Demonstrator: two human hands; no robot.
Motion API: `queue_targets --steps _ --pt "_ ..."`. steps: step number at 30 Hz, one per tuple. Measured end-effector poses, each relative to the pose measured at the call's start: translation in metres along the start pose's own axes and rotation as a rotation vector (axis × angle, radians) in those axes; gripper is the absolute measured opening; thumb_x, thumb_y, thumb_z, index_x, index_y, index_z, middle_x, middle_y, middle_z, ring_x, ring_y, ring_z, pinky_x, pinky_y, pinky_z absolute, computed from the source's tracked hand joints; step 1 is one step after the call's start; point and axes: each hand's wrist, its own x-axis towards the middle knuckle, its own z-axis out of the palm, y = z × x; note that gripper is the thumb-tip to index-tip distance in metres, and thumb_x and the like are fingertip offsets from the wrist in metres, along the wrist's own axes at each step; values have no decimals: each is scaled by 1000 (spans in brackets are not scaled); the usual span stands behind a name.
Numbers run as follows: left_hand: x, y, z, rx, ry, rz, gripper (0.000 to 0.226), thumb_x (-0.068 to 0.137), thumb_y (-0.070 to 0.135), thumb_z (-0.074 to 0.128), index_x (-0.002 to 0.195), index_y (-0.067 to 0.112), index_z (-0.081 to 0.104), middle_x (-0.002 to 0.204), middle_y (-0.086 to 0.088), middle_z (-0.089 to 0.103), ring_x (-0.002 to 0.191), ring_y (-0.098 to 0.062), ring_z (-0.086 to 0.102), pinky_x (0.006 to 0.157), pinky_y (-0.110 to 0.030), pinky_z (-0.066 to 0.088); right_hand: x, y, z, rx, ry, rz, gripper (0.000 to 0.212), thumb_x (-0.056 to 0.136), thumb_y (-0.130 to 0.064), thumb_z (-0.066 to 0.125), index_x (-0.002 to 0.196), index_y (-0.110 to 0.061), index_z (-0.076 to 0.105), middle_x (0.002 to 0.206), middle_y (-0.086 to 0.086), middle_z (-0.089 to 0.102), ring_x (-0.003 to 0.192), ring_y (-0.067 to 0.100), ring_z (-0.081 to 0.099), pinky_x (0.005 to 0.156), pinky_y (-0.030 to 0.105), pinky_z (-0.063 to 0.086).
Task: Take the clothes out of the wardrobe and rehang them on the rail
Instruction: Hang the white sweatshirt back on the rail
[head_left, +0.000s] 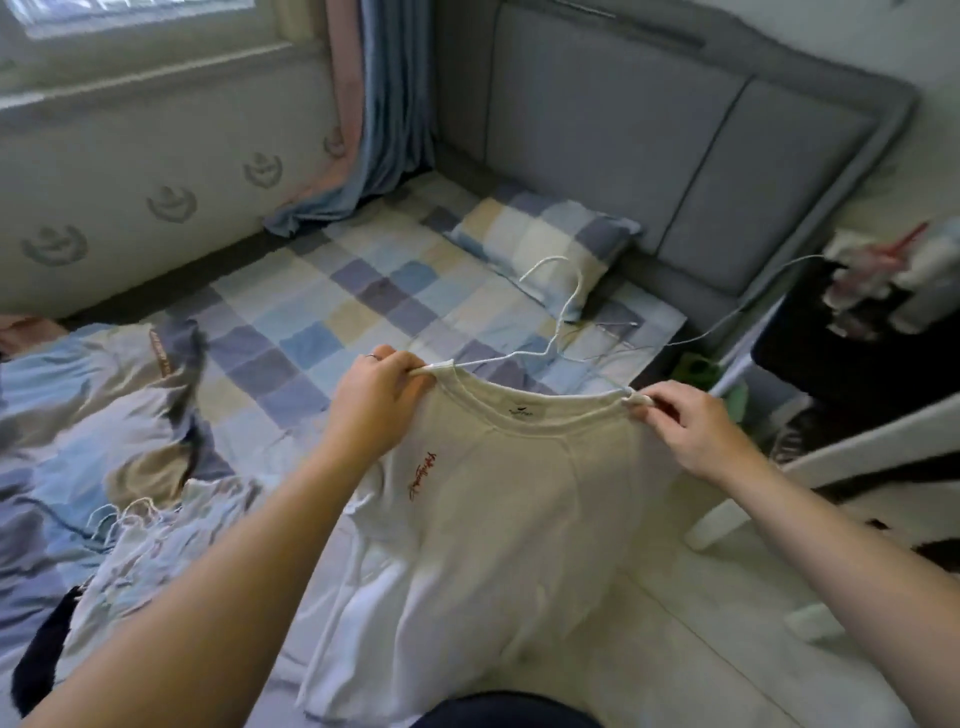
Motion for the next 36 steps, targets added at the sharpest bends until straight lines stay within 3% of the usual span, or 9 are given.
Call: queue_targets --steps 3,6,9,14,16,19,31,34,36 --pt "16 71 43 -36 -62 102 21 99 34 56 106 19 69 102 2 56 96 -23 53 85 -41 48 -46 51 -56 -1 47 72 8 93 -17 64 97 -17 71 90 -8 67 84 6 60 73 8 40" --pt "31 144 84 -63 -105 219 17 98 33 58 101 21 69 97 3 56 93 -21 53 84 -40 48 -88 99 -111 1 146 127 10 92 -18 65 98 -13 71 90 -6 66 85 11 61 74 10 41" --pt "40 223 128 -78 -152 308 18 99 33 57 104 21 69 100 3 55 94 -20 52 82 -36 45 -133 143 -164 -3 227 218 14 95 -23 61 100 -15 70 92 -3 67 86 11 61 75 23 46" --pt "49 346 196 -142 -230 475 17 98 34 58 104 22 69 101 4 55 94 -18 53 84 -38 48 -219 201 -242 -40 393 373 10 94 -25 61 97 -19 69 83 -8 66 79 6 60 68 10 39" --pt "53 398 218 -174 -253 575 16 98 33 58 102 22 69 96 7 52 90 -15 51 81 -34 45 -252 222 -272 -79 468 421 10 93 -22 63 94 -14 70 81 -4 66 75 9 59 68 14 42" --pt "57 474 245 -215 -278 728 16 98 31 59 104 20 70 97 8 53 90 -13 51 79 -30 42 -297 246 -316 -157 568 482 15 94 -23 63 86 -11 68 74 -1 62 69 9 54 68 32 44" --pt "56 777 336 -556 -394 1272 18 100 29 56 103 15 68 91 7 53 84 -20 57 71 -35 44 -444 257 -484 -572 932 766 20 96 -27 57 89 -11 67 85 2 65 80 17 61 74 36 48" --pt "44 850 349 -660 -430 1392 15 99 26 57 100 14 67 90 6 55 85 -22 57 73 -35 42 -471 241 -519 -646 1027 853 17 96 -28 59 92 -15 68 84 -5 64 79 7 60 72 27 45" --pt "34 898 353 -710 -448 1461 14 99 25 57 100 16 67 92 5 58 86 -19 56 72 -34 41 -487 229 -540 -705 1075 908 26 95 -39 56 92 -17 68 82 -9 64 77 1 59 70 27 46"
